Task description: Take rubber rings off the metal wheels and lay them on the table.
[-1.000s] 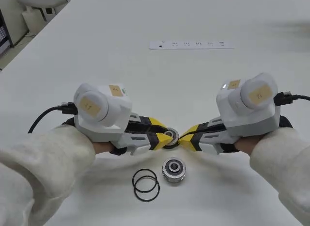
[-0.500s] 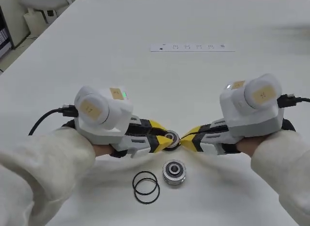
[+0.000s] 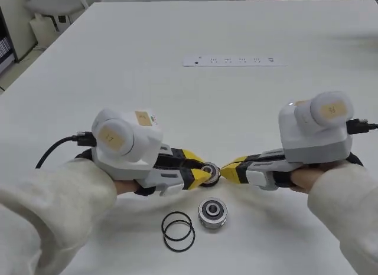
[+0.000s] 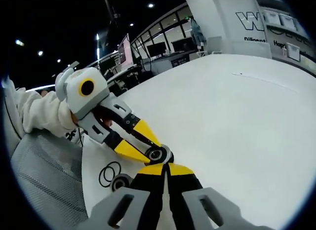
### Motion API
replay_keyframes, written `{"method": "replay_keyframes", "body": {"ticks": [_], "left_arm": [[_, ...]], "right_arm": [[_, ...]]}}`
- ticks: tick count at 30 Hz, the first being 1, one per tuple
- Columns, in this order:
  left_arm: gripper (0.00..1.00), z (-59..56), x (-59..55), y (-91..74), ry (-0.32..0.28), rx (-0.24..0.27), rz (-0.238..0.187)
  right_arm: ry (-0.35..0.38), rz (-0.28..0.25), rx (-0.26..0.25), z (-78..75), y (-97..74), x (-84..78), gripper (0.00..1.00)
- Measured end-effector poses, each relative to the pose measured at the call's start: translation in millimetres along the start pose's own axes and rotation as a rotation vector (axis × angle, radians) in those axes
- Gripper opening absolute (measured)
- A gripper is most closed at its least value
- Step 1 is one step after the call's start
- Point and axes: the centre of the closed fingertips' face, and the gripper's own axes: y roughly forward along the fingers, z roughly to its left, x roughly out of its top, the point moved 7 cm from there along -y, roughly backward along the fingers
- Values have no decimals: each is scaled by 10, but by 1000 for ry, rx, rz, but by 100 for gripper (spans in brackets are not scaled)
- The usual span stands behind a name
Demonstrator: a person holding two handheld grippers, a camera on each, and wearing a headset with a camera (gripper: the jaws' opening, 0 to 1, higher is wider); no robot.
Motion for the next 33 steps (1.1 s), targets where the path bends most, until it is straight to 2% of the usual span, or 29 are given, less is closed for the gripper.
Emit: {"method": "replay_keyframes", "body": {"ticks": [6,11,33], "left_arm": [[14,-5,0,0,6,0,2],[14,-5,0,3,9,1,4],[14,-10,4,2,13,2,7]], "right_arm": [[86,-23,14,24,-9,-19,0],[114,-30,21,54,-5,-17,0],[108,-22,25,109,-8,11,0]]}}
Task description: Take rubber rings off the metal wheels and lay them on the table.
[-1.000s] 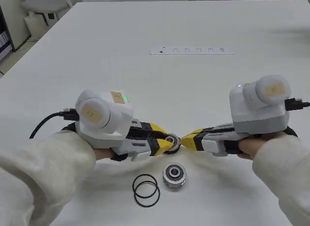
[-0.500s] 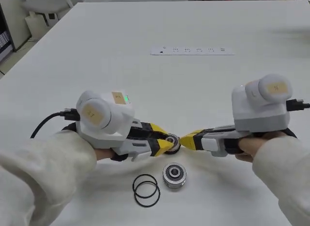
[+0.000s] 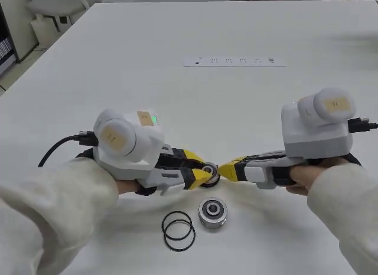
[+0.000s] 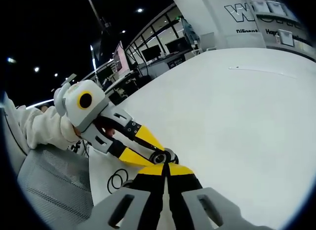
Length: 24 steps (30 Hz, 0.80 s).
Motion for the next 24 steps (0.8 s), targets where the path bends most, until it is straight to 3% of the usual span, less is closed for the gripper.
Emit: {"method": "replay_keyframes", "body": {"ticks": [24], "left_arm": [[14,-1,-3,2,4,-1,0]], "right_arm": [[-6,4,4,17,-10,22,0]]}}
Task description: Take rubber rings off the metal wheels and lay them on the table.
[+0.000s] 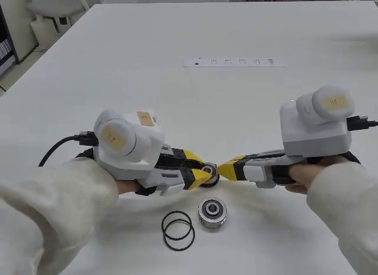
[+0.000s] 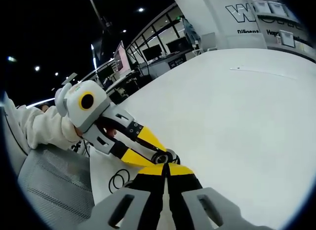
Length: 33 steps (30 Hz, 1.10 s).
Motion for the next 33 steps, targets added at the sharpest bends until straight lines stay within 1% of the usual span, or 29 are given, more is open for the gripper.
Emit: {"method": "replay_keyframes", "body": {"ticks": [26,33], "left_arm": [[14,-12,-3,-2,3,-2,-4],[14,-18,-4,-2,0,0,-8]], "right_arm": [[-10,-1,12,25,0,14,0],[-20,-9,29,70,10,38,0]]}}
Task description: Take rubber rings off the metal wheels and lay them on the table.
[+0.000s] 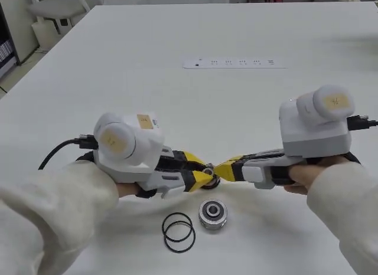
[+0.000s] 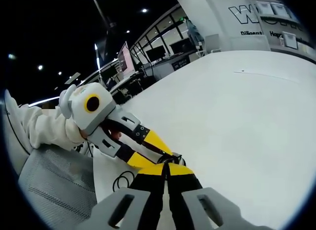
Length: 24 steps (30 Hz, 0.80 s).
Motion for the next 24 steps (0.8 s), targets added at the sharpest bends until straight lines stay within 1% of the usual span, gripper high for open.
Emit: {"method": "replay_keyframes", "body": {"ticks": [2,6,10,12,16,18,21,22,24], "left_arm": [[14,0,0,0,-1,1,0],[14,-9,3,-2,2,3,-2],[14,-7,2,1,0,6,-5],[14,-23,1,2,18,12,-6],[14,-28,-1,8,14,9,-14],[14,-30,0,9,14,10,-13],[14,-27,2,8,2,12,-8],[14,-27,3,8,1,12,-8],[14,-29,6,9,2,13,-4]], "right_arm": [[-3,-2,2,-2,4,-5,0],[21,-2,-3,-36,-10,-29,0],[25,-2,-7,-36,-10,-35,0],[23,-2,-5,-31,-9,-33,0],[48,-6,19,-7,2,-34,0],[42,-7,23,-5,-1,-33,0],[56,-23,43,28,-7,-6,0],[55,-27,52,41,-8,5,0],[40,-22,48,58,-7,18,0]]}}
